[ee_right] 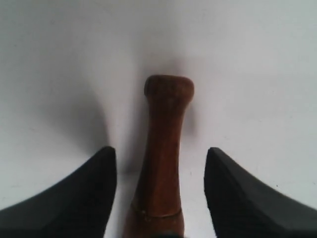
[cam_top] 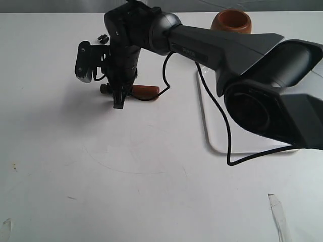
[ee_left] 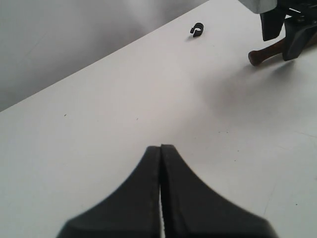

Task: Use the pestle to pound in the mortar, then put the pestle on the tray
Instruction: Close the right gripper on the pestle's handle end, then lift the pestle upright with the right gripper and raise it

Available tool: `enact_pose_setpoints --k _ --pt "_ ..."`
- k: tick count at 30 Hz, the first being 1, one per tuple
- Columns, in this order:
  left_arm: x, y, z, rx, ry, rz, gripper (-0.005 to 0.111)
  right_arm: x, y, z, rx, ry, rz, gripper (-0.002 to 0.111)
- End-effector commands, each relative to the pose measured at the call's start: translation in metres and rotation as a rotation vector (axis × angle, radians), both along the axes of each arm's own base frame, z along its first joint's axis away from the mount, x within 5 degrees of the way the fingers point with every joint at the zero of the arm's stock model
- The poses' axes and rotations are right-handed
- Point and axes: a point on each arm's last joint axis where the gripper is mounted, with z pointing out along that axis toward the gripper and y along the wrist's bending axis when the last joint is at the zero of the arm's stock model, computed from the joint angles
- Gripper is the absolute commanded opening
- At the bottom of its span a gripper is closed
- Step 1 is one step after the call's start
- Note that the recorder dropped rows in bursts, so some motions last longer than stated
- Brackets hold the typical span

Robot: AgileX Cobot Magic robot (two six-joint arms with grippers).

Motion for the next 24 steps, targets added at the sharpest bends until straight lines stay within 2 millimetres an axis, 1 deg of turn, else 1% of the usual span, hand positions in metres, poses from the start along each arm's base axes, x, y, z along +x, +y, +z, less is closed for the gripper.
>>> enact_pose_setpoints --k 1,2,3,4,6,7,9,11,13,14,15,16,17,18,19,21,22,24 --pt "0.0 -0.001 0.0 -0.015 -0.004 -0.006 0.0 0.005 0.0 0.001 0.006 -0.043 0.003 0.029" --pt "0.0 -0.001 0.0 -0.015 -0.004 -0.006 0.0 0.006 -0.001 0.0 -0.006 -0.056 0.01 0.01" --pt "0.0 -0.001 0.0 -0.015 -0.004 -0.006 0.0 0.007 -0.001 0.0 -0.011 -0.062 0.015 0.001" --pt "0.0 -0.001 0.0 -0.015 -0.004 -0.006 0.0 0.007 -0.001 0.0 -0.015 -0.066 0.019 0.0" --pt "0.0 -0.001 0.0 -0.015 -0.004 -0.006 0.0 0.008 0.0 0.003 0.004 -0.085 0.016 0.0" --pt "0.0 -0.001 0.0 -0.015 -0.004 -0.006 0.0 0.009 0.001 0.008 0.033 -0.098 -0.003 0.0" --pt "0.0 -0.001 0.0 -0.015 -0.004 -0.006 0.0 0.015 0.006 0.031 0.188 -0.117 -0.094 0.0" --pt "0.0 -0.001 0.0 -0.015 -0.004 -0.006 0.0 0.018 0.005 0.045 0.268 -0.097 -0.13 0.0" --pt "0.0 -0.001 0.0 -0.015 -0.004 -0.006 0.0 0.025 -0.001 0.061 0.352 -0.055 -0.184 0.0" --pt "0.0 -0.001 0.0 -0.015 -0.004 -0.006 0.0 0.031 -0.008 0.071 0.409 -0.026 -0.228 0.0" --pt "0.0 -0.001 0.0 -0.015 -0.004 -0.006 0.0 0.034 -0.012 0.076 0.433 -0.013 -0.249 0.0" --pt "0.0 -0.001 0.0 -0.015 -0.004 -0.006 0.0 0.038 -0.019 0.086 0.48 -0.006 -0.271 0.0" --pt "0.0 -0.001 0.0 -0.015 -0.004 -0.006 0.0 0.038 -0.024 0.089 0.491 -0.007 -0.267 0.0" --pt "0.0 -0.001 0.0 -0.015 -0.004 -0.006 0.0 0.032 -0.027 0.096 0.506 -0.009 -0.235 0.0" --pt "0.0 -0.001 0.0 -0.015 -0.004 -0.006 0.0 0.028 -0.03 0.097 0.5 -0.011 -0.219 0.0" --pt "0.0 -0.001 0.0 -0.015 -0.004 -0.006 0.0 0.015 -0.033 0.103 0.493 -0.04 -0.182 0.0" --pt "0.0 -0.001 0.0 -0.015 -0.004 -0.006 0.0 0.008 -0.035 0.11 0.501 -0.068 -0.174 0.0" --pt "0.0 -0.001 0.0 -0.015 -0.004 -0.006 0.0 -0.006 -0.04 0.116 0.503 -0.152 -0.145 0.0"
